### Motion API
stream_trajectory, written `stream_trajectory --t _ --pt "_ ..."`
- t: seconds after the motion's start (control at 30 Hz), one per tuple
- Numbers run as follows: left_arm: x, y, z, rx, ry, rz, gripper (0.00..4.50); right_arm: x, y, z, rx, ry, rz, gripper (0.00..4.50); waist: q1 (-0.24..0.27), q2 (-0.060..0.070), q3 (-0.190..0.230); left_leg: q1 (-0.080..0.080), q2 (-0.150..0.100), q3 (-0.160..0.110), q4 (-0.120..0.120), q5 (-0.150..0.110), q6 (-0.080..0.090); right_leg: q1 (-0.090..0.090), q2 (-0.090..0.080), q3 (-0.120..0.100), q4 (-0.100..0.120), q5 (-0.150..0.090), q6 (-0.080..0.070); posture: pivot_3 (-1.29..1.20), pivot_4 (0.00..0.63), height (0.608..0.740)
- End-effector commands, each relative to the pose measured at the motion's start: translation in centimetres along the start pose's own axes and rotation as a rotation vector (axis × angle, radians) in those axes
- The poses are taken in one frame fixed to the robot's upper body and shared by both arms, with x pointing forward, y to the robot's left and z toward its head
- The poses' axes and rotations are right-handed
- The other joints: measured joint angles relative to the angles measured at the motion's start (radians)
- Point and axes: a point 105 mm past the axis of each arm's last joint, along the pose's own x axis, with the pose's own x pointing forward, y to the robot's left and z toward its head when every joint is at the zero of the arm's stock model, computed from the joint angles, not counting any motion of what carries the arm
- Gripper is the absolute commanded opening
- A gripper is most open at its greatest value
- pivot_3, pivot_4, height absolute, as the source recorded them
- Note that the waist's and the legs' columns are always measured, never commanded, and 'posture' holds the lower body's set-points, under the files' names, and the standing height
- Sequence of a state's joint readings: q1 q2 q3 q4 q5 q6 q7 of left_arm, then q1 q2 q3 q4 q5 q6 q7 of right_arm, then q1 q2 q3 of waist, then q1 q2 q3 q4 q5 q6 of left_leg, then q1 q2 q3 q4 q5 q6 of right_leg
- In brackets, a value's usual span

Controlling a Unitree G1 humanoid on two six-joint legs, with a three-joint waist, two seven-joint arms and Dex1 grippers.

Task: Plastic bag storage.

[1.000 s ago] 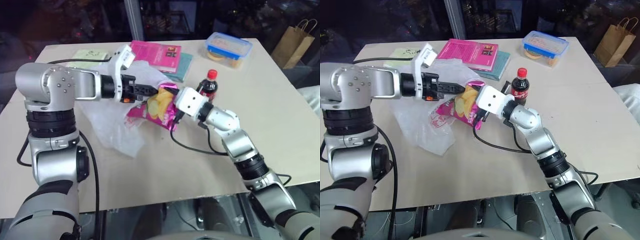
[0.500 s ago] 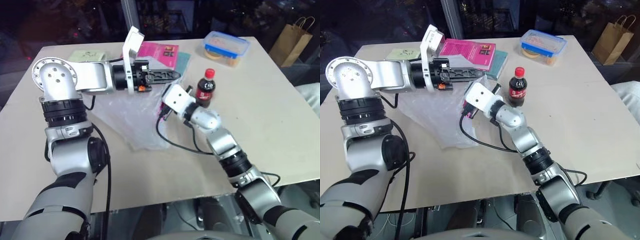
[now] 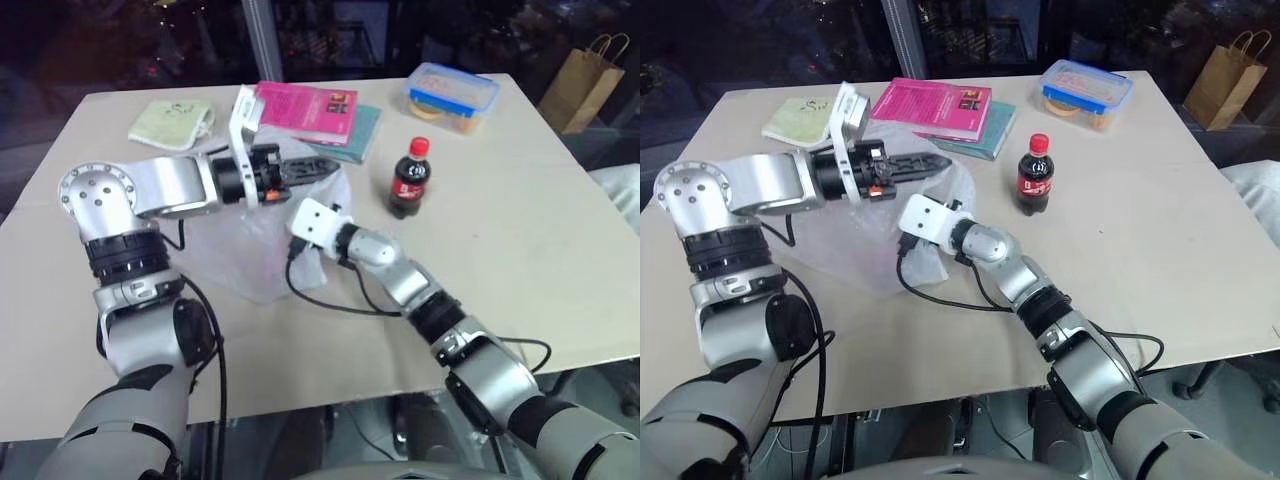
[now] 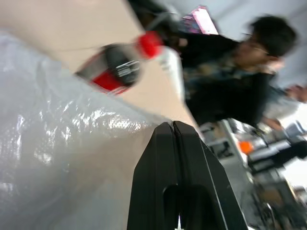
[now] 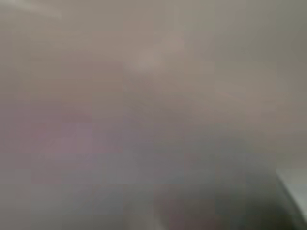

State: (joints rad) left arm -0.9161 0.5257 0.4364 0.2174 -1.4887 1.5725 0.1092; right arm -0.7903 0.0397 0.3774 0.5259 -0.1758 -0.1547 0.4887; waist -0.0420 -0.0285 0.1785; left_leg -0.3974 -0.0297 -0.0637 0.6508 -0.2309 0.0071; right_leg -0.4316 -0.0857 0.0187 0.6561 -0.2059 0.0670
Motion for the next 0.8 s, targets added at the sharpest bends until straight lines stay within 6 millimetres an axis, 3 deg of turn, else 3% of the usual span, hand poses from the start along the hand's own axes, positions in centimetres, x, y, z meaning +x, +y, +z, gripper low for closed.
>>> stream_trajectory --t 0.03,0.17,0.3,0.53,0.7,0.8 --pt "-1.5 0.6 1.3 0.038 -0.101 0.08 0.0 -2.2 -1.3 2.6 0.024 -0.104 -0.001 2.66 0.003 0.0 0.0 0.0 0.0 0.0 0.0 0.0 0.0 0.0 0.0 0.0 0.0 0.0 0.0 0.0 0.15 0.74" --pt "-1.8 1.3 1.3 0.049 -0.142 0.123 0.0 -5.1 -2.0 2.5 0.065 -0.07 -0.001 2.66 0.003 0.0 0.0 0.0 -0.001 0.0 0.0 0.0 0.0 0.0 0.0 0.0 0.0 0.0 0.0 0.0 0.15 0.74" --pt "-1.8 0.8 1.7 0.085 -0.175 0.106 0.0 -7.2 -2.7 2.5 0.074 -0.009 -0.048 4.39 0.001 0.0 0.0 0.0 0.0 0.0 0.0 0.0 0.0 0.0 0.0 -0.001 0.001 0.0 0.0 0.0 0.15 0.74" --pt "-1.8 -1.6 1.6 0.448 -0.114 0.146 0.0 -13.0 -6.5 2.9 0.268 0.095 -0.354 4.46 0.006 0.0 0.0 -0.001 0.0 0.001 -0.001 0.0 0.0 0.0 0.0 0.0 0.0 0.0 0.0 0.0 0.15 0.74" --pt "-1.7 -2.2 0.9 0.621 -0.05 0.172 0.0 -14.2 -6.8 2.5 0.349 0.145 -0.44 4.46 0.005 0.0 0.0 0.0 0.0 0.002 -0.001 -0.002 0.003 0.001 0.0 0.0 -0.001 0.0 0.0 0.0 0.15 0.74" --pt "-2.1 -2.5 0.7 0.672 -0.017 0.18 1.29 -14.2 -6.7 2.3 0.367 0.156 -0.452 4.5 0.001 0.0 0.0 0.0 0.001 0.002 -0.001 -0.002 0.003 0.0 0.002 0.0 -0.001 0.0 0.0 0.0 0.15 0.74"
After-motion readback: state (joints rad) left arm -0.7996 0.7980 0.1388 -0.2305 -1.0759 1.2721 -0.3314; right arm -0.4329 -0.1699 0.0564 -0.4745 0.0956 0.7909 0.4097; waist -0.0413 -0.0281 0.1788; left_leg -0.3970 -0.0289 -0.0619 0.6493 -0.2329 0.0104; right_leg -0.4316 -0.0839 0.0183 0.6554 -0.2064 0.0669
